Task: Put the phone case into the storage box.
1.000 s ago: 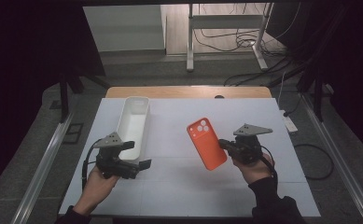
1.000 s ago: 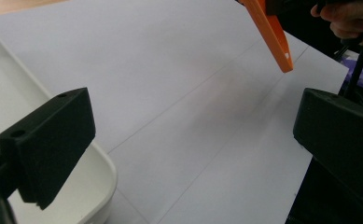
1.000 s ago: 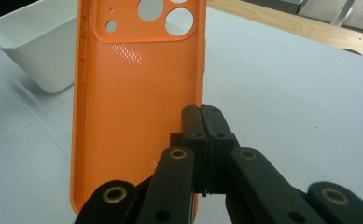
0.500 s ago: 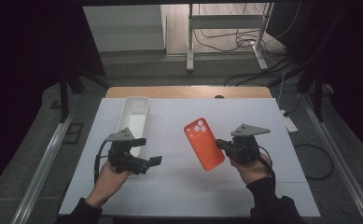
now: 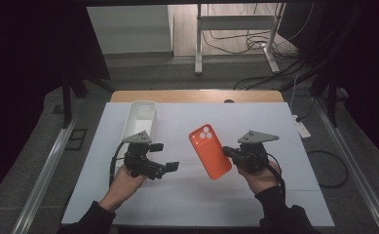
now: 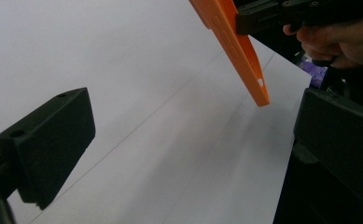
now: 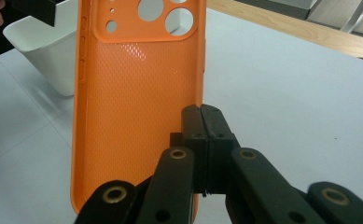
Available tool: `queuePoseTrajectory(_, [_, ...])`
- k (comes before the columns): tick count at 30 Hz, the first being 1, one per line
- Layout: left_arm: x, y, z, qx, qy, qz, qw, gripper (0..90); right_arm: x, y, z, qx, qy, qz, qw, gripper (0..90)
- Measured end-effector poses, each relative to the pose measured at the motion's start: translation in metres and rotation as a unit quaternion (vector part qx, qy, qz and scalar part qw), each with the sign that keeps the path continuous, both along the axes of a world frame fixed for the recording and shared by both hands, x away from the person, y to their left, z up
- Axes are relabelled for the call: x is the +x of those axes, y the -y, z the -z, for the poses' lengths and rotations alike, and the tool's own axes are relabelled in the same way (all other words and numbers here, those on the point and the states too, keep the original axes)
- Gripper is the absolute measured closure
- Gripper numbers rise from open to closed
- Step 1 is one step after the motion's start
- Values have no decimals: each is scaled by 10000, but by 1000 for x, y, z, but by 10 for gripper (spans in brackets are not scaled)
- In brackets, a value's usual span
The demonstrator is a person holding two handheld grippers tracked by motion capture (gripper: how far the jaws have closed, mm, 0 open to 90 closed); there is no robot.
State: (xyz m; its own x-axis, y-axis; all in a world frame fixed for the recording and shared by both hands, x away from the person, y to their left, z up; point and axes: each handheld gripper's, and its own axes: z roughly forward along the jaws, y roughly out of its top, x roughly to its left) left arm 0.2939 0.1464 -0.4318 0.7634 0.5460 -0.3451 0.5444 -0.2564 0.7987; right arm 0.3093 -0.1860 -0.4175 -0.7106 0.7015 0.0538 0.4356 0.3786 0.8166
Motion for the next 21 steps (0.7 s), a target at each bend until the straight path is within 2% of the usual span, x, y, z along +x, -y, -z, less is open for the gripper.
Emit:
queuePoseTrajectory(6, [7, 12, 1, -24, -134, 244, 9996, 0, -1, -5, 0, 5, 28, -43, 10000, 893])
queuePoseTrajectory(12, [11, 19, 3, 9, -186, 313, 9993, 0, -3, -8, 0, -6, 41, -77, 10000, 894])
queuePoseTrajectory(21, [19, 31, 4, -96, -284, 404, 9987, 0, -5, -13, -1, 8, 80, -125, 9999, 894])
